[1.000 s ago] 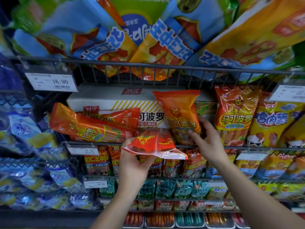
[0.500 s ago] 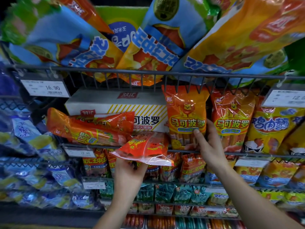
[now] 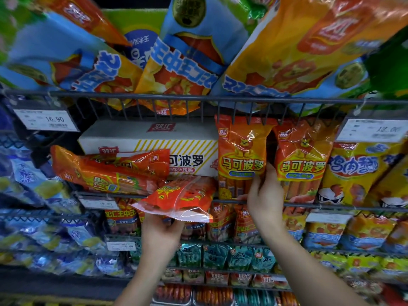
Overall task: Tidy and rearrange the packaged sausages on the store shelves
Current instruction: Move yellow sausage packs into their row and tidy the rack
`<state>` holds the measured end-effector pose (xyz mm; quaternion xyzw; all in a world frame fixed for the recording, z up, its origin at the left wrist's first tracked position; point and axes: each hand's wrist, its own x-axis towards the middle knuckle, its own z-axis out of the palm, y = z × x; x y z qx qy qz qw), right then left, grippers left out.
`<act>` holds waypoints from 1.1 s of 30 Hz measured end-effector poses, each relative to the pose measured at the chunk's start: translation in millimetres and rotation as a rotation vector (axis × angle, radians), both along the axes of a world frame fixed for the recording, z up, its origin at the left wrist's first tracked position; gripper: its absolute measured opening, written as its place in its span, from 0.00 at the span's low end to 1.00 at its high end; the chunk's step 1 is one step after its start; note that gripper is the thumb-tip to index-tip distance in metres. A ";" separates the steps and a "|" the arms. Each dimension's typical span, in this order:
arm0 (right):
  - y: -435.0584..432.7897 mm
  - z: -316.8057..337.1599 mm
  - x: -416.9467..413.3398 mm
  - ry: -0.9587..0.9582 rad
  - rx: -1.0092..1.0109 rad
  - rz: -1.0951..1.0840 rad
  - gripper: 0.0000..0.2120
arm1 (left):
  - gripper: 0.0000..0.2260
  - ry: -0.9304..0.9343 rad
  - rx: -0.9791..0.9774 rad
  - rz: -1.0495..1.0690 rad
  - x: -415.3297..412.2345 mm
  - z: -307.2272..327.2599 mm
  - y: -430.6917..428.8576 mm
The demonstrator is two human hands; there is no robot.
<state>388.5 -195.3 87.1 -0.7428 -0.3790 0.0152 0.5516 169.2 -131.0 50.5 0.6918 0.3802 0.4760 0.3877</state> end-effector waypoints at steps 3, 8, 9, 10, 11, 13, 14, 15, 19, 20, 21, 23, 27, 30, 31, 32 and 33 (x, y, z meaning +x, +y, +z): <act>-15.8 3.3 -5.0 -0.070 -0.018 0.034 0.27 | 0.08 0.020 0.011 0.014 0.1 2.5 -1.9; -34.5 -7.4 -8.4 -0.393 0.031 0.058 0.24 | 0.08 0.021 -0.002 0.014 0.8 10.9 -2.9; -36.2 -9.9 -9.2 -0.437 0.027 0.108 0.23 | 0.09 0.012 0.002 0.017 1.3 12.8 -3.7; -37.5 -11.0 -11.7 -0.464 0.010 0.184 0.23 | 0.11 0.009 0.003 0.032 2.1 15.1 -5.3; -38.2 -11.1 -15.0 -0.481 -0.023 0.275 0.24 | 0.14 0.006 0.003 0.051 2.8 16.0 -6.4; -35.1 -9.7 -23.4 -0.515 -0.117 0.429 0.28 | 0.18 0.004 0.014 0.080 5.5 20.4 -8.8; -31.1 -9.4 -27.4 -0.530 -0.152 0.476 0.29 | 0.17 0.003 0.007 0.088 7.5 23.1 -9.2; -26.0 -8.8 -31.2 -0.529 -0.170 0.504 0.31 | 0.16 -0.002 0.001 0.090 10.1 27.3 -9.9; -3.9 -1.5 -36.6 -0.390 -0.178 0.469 0.29 | 0.19 0.057 -0.014 0.159 14.7 39.7 -1.1; 0.9 0.3 -36.2 -0.370 -0.178 0.447 0.27 | 0.21 0.091 -0.020 0.172 15.3 42.0 2.0; 5.1 0.9 -35.7 -0.358 -0.168 0.438 0.25 | 0.21 0.117 -0.022 0.180 15.3 43.5 5.2; 11.2 1.3 -36.0 -0.325 -0.130 0.436 0.21 | 0.18 0.146 -0.015 0.183 16.2 47.6 11.4; 20.5 6.2 -38.1 -0.276 -0.148 0.377 0.20 | 0.08 0.197 0.096 0.174 15.7 58.7 23.8; 24.6 13.6 -41.2 -0.290 -0.144 0.335 0.18 | 0.05 0.209 0.128 0.163 14.4 68.8 33.6; 26.2 15.5 -42.0 -0.283 -0.139 0.317 0.18 | 0.05 0.210 0.131 0.148 14.2 72.6 36.2; 27.8 17.0 -42.6 -0.272 -0.142 0.296 0.19 | 0.04 0.199 0.119 0.130 14.4 75.2 40.0; 29.5 18.1 -43.1 -0.256 -0.151 0.274 0.19 | 0.03 0.183 0.101 0.110 14.5 78.6 42.7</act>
